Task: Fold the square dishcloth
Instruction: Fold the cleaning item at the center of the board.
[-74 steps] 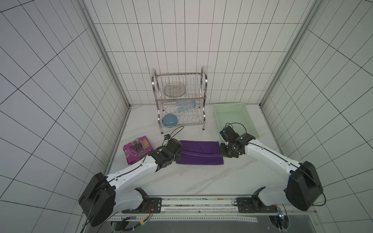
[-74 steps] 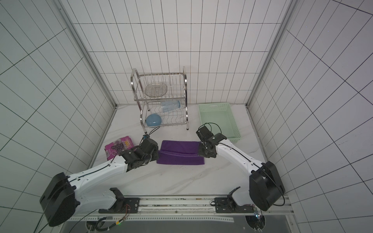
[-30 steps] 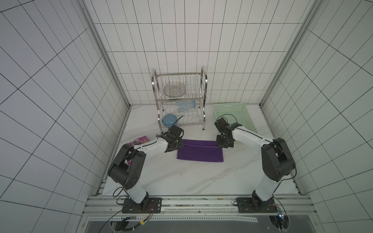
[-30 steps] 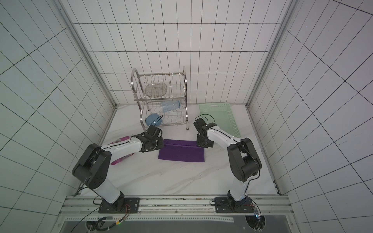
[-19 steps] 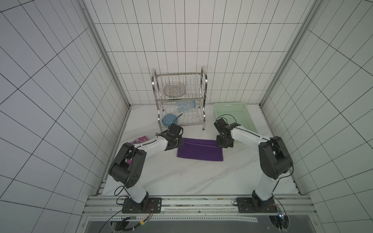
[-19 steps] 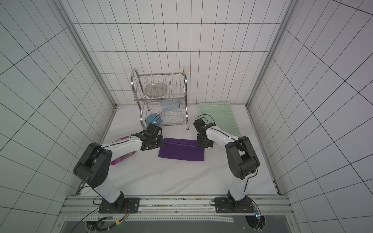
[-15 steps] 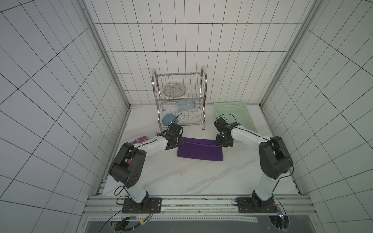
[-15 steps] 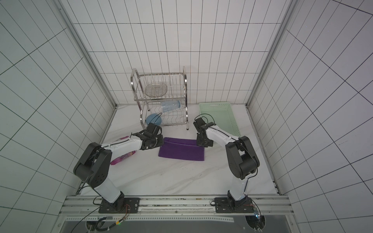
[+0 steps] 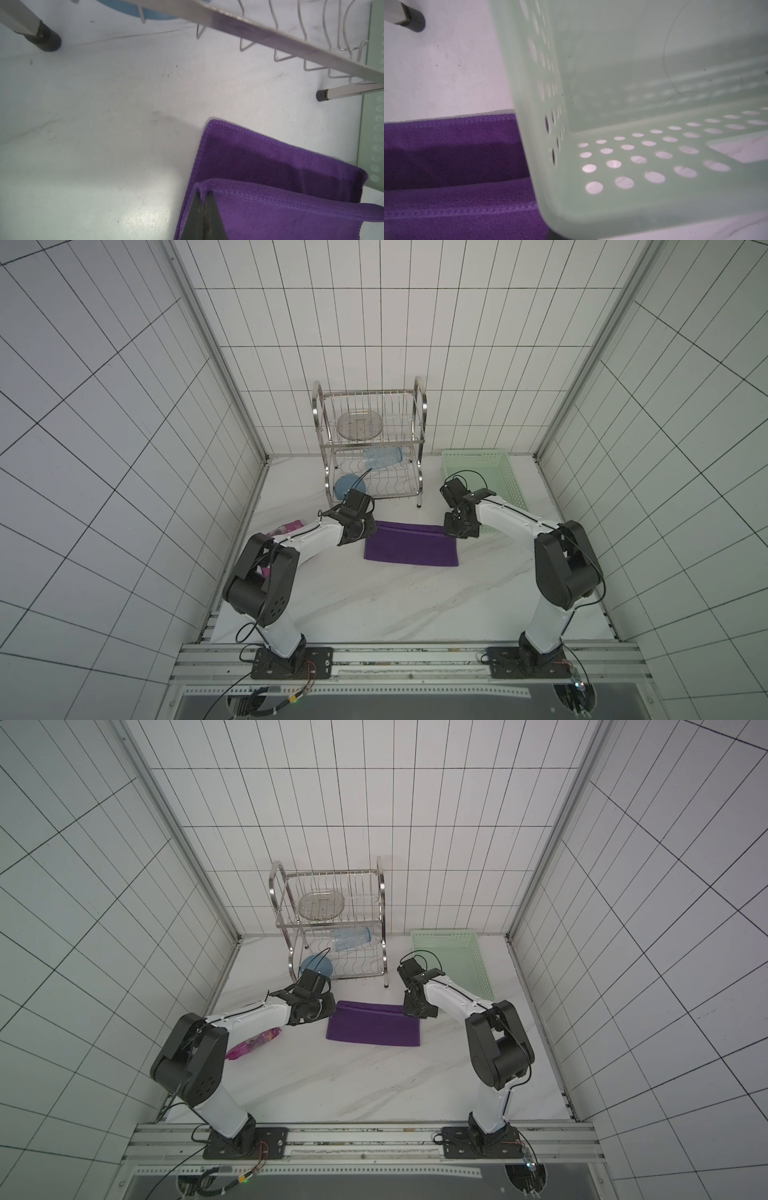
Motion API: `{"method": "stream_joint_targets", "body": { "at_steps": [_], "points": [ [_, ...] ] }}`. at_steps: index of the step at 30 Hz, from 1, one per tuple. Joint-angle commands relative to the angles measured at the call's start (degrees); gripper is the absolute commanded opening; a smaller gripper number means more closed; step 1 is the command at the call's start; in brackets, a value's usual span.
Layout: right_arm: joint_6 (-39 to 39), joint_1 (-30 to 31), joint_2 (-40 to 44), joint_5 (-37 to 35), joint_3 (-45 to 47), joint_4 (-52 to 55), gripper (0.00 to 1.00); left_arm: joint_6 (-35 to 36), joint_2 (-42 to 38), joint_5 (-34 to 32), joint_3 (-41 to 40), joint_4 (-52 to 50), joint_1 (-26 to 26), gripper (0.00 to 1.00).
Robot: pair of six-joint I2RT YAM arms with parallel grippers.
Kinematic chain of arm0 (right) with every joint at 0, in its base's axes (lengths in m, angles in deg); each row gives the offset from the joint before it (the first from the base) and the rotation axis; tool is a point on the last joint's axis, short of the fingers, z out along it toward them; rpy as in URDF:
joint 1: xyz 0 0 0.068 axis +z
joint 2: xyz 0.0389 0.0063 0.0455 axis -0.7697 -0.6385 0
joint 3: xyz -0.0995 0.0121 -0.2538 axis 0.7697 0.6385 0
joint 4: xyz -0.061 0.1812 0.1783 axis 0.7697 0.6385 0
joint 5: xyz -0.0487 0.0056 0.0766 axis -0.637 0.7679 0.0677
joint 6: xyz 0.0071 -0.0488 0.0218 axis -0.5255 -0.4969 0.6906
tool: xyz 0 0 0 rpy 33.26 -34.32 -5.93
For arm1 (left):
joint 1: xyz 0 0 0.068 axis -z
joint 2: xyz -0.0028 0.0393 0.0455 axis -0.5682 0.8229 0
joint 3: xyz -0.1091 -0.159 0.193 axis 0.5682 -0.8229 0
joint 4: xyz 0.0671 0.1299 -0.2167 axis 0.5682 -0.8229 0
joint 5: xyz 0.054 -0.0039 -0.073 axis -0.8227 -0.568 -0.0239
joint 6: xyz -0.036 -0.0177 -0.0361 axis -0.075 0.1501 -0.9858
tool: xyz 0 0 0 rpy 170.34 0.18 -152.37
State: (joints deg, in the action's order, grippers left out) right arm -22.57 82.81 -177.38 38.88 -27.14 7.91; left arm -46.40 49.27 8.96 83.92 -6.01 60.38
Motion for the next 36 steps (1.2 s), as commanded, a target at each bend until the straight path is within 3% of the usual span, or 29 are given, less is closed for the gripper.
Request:
{"method": "stream_joint_targets", "body": {
  "at_steps": [1, 15, 36],
  "points": [
    [-0.83, 0.15, -0.47, -0.73, -1.56, 0.32, 0.0, -0.57, -1.69, -1.41, -0.62, 0.38, -0.66, 0.0],
    [-1.84, 3.65, -3.43, -2.67, -5.86, 2.28, 0.0, -1.32, -3.77, -1.59, -2.91, 0.82, -2.42, 0.0],
    [-2.75, 0.0, -9.95, -5.73, -12.33, 4.43, 0.0, 0.18, 2.71, 1.72, 2.41, 2.66, -3.89, 0.0]
  ]
}}
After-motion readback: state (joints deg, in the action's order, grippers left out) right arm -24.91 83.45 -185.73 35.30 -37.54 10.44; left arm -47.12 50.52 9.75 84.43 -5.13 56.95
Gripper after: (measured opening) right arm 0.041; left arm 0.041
